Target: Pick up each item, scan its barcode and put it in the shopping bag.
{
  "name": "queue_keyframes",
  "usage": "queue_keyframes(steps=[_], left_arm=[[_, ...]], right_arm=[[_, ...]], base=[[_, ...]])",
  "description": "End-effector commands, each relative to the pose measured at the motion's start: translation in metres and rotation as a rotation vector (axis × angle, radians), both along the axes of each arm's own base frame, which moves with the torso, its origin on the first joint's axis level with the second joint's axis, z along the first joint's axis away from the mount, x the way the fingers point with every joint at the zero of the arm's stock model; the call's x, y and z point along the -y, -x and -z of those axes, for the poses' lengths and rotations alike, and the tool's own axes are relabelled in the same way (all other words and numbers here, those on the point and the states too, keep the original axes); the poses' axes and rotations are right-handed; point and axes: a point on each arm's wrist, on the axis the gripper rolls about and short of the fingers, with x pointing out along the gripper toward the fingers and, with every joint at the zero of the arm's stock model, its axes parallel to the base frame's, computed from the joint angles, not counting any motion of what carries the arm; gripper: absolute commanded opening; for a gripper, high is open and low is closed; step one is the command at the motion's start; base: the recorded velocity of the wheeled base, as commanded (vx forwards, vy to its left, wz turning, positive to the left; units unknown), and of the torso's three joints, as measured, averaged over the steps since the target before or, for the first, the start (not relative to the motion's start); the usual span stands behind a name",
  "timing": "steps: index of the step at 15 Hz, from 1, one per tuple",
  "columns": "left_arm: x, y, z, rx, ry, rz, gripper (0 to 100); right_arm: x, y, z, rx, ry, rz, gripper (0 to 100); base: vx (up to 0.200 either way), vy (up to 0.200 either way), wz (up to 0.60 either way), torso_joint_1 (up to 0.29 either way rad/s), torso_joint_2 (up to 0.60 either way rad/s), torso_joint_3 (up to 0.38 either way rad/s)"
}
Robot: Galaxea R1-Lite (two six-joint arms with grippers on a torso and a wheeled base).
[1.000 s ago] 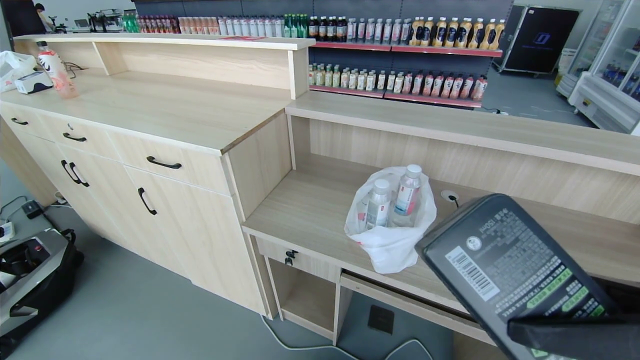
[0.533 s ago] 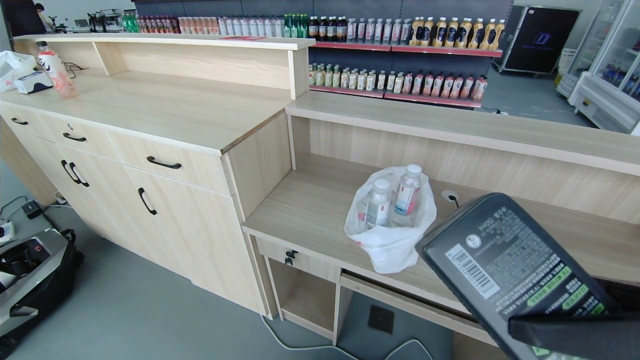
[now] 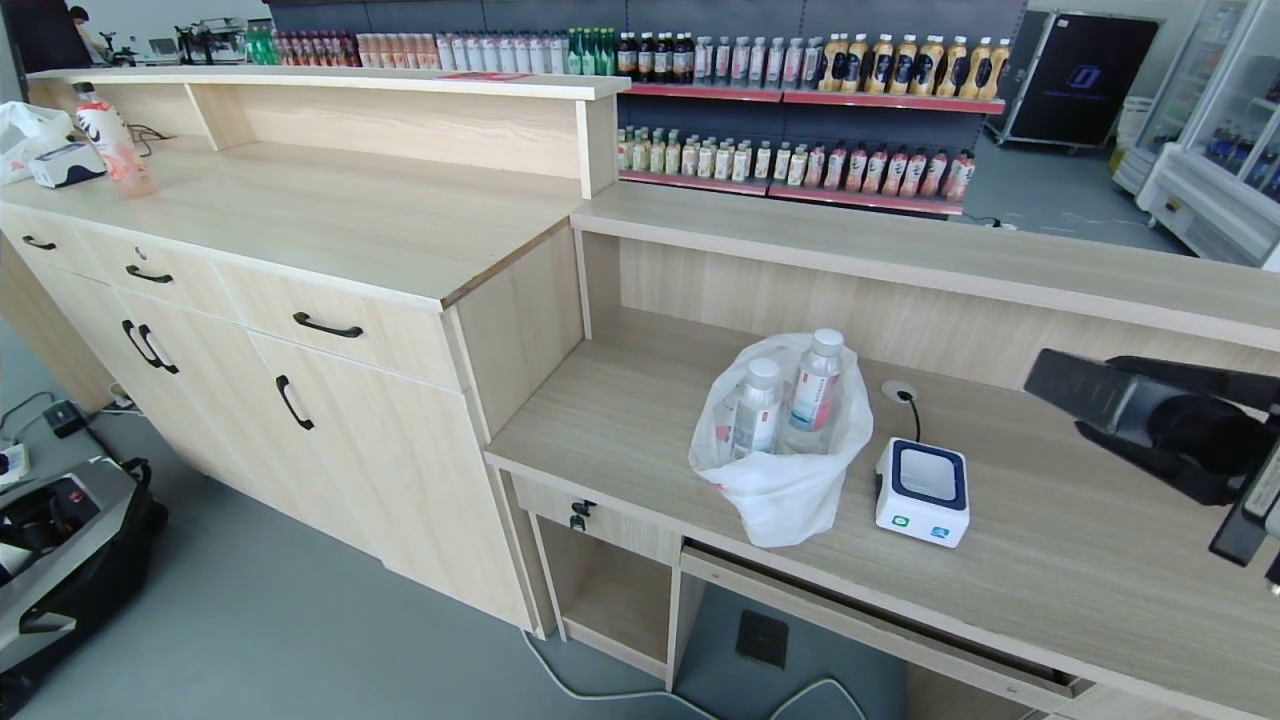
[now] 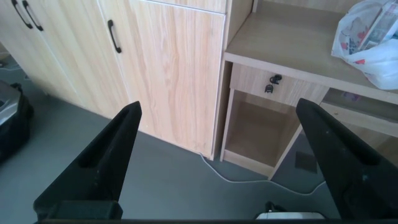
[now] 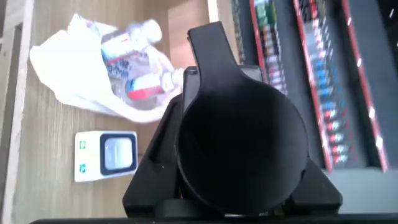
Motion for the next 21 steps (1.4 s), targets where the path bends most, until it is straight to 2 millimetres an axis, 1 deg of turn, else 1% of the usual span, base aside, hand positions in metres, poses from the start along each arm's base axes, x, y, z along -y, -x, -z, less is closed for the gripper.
queue_keyframes(steps=[1,3,4,5,6,7,8,9,10,11,13,14,16,19,21], left_arm=[[0.0,0.0,0.0,0.001,-0.001,0.0,100],[0.0,0.0,0.0,0.001,0.001,0.0,100],[0.0,0.0,0.0,0.001,0.001,0.0,100],[0.0,0.0,0.0,0.001,-0.001,0.0,100],[0.0,0.0,0.0,0.001,0.001,0.0,100],[0.0,0.0,0.0,0.001,-0.001,0.0,100],[0.0,0.0,0.0,0.001,-0.001,0.0,100],[0.0,0.0,0.0,0.001,0.001,0.0,100],[0.0,0.0,0.0,0.001,-0.001,0.0,100],[0.0,0.0,0.0,0.001,0.001,0.0,100],[0.0,0.0,0.0,0.001,0.001,0.0,100],[0.0,0.0,0.0,0.001,0.001,0.0,100],[0.0,0.0,0.0,0.001,-0.001,0.0,100],[0.0,0.0,0.0,0.001,0.001,0.0,100],[0.0,0.0,0.0,0.001,0.001,0.0,100]], right_arm=[[0.027,-0.004,0.001,-0.088,-0.166,0.174,0],[0.028,-0.007,-0.004,-0.106,-0.249,0.184,0],[0.03,-0.012,-0.011,-0.126,-0.362,0.237,0],[0.033,-0.022,-0.014,-0.156,-0.486,0.348,0],[0.033,-0.04,-0.015,-0.271,-0.72,0.377,0],[0.035,-0.059,-0.006,-0.427,-0.928,0.416,0],[0.043,-0.073,0.0,-0.518,-1.107,0.475,0],[0.06,-0.084,0.012,-0.575,-1.288,0.576,0],[0.07,-0.095,0.026,-0.609,-1.381,0.66,0],[0.081,-0.099,0.038,-0.628,-1.479,0.743,0],[0.098,-0.109,0.055,-0.665,-1.653,0.833,0],[0.104,-0.111,0.06,-0.667,-1.67,0.859,0],[0.108,-0.118,0.069,-0.698,-1.677,0.881,0],[0.108,-0.126,0.075,-0.764,-1.693,0.844,0],[0.108,-0.129,0.083,-0.809,-1.694,0.843,0]], base=[[0.0,0.0,0.0,0.0,0.0,0.0],[0.0,0.0,0.6,0.005,0.0,0.002],[0.0,0.0,0.6,0.002,0.0,0.002],[0.0,0.0,0.6,0.002,0.0,0.002],[0.0,0.0,0.0,0.0,0.0,0.0],[0.0,0.0,0.0,0.0,0.0,0.0],[0.0,0.0,0.0,0.0,0.0,0.0],[0.0,0.0,0.0,0.0,0.0,0.0],[0.0,0.0,0.0,0.0,0.0,0.0],[0.0,0.0,0.0,0.0,0.0,0.0],[0.0,0.0,0.0,0.0,0.0,0.0],[0.0,0.0,0.0,0.0,0.0,0.0],[0.0,0.0,0.0,0.0,0.0,0.0],[0.0,0.0,0.0,0.0,0.0,0.0],[0.0,0.0,0.0,0.0,0.0,0.0]])
